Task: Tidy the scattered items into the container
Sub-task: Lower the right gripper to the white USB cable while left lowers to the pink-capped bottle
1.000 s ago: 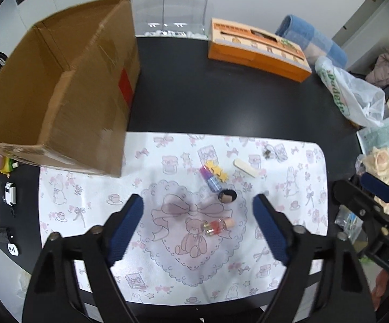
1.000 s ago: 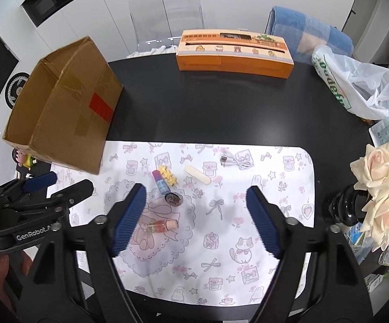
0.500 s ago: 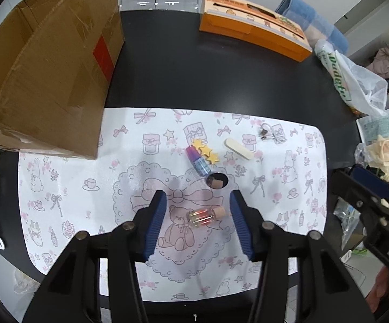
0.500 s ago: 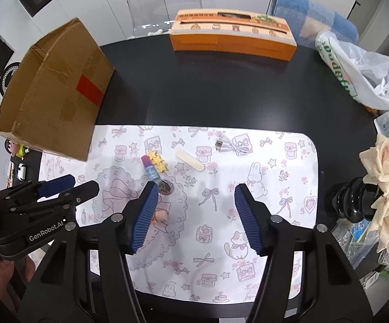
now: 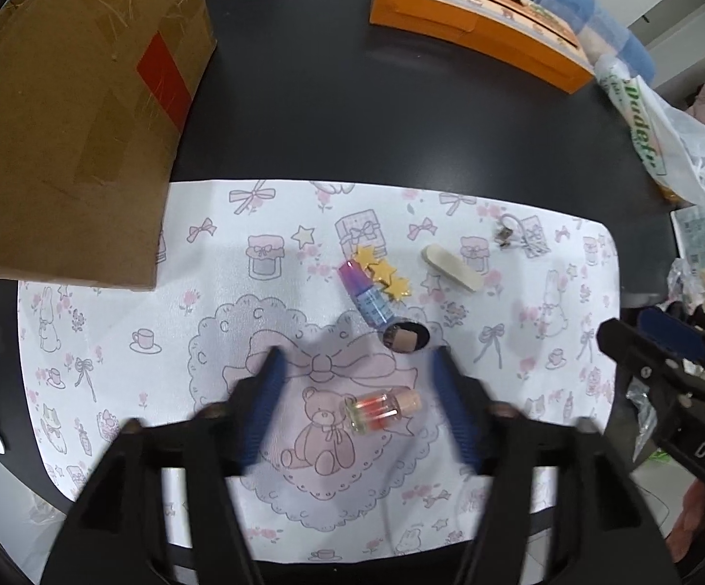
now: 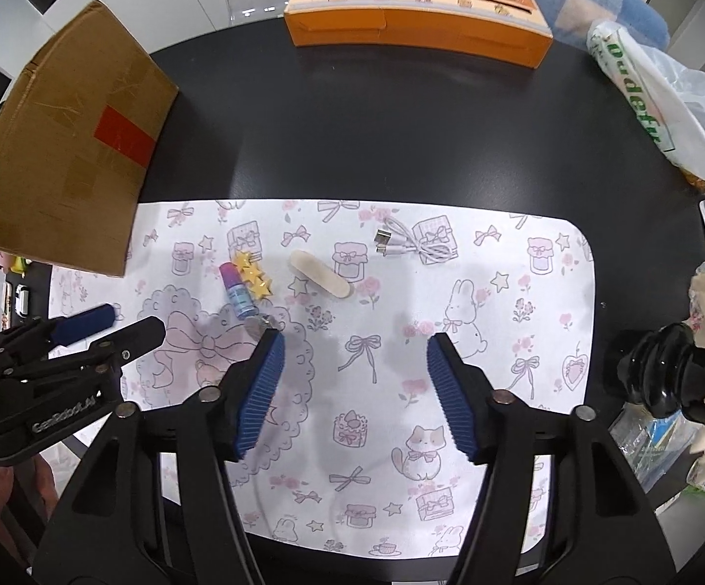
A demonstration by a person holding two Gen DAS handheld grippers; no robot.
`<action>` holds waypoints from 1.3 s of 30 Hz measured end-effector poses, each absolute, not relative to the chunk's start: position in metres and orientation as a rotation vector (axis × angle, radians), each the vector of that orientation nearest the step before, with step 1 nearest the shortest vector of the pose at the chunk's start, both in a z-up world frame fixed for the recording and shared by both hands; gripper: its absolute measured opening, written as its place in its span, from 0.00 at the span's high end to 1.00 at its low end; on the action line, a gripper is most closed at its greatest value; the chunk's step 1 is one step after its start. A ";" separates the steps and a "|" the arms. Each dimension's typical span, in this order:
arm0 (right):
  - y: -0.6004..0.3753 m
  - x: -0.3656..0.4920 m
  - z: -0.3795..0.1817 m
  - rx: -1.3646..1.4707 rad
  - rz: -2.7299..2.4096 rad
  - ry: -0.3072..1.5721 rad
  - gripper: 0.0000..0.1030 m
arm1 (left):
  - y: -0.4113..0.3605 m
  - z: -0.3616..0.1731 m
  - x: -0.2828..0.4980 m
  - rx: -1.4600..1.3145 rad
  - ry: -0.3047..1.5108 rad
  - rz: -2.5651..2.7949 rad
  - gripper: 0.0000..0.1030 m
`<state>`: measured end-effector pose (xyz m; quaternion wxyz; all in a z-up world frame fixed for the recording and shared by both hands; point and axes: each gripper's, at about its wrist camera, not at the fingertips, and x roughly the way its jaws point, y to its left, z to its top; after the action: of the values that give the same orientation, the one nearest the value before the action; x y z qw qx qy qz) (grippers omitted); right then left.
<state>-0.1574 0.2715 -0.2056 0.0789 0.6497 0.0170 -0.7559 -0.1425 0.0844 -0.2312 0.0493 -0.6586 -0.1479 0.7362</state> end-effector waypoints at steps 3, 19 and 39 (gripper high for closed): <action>0.274 -0.163 -0.216 1.964 -2.245 0.031 0.22 | 0.086 -0.240 -0.148 -2.037 -0.434 2.231 0.12; 0.288 -0.196 -0.260 2.020 -2.208 0.033 0.03 | 0.101 -0.289 -0.164 -2.148 -0.439 2.160 0.11; 0.294 -0.238 -0.317 2.065 -2.122 -0.020 0.08 | 0.108 -0.342 -0.184 -2.317 -0.451 2.082 0.28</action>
<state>-0.2384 0.2945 -0.3174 0.0903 0.6946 -0.0067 -0.7137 -0.1844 0.1084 -0.3422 -0.0030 -0.7362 -0.1432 0.6614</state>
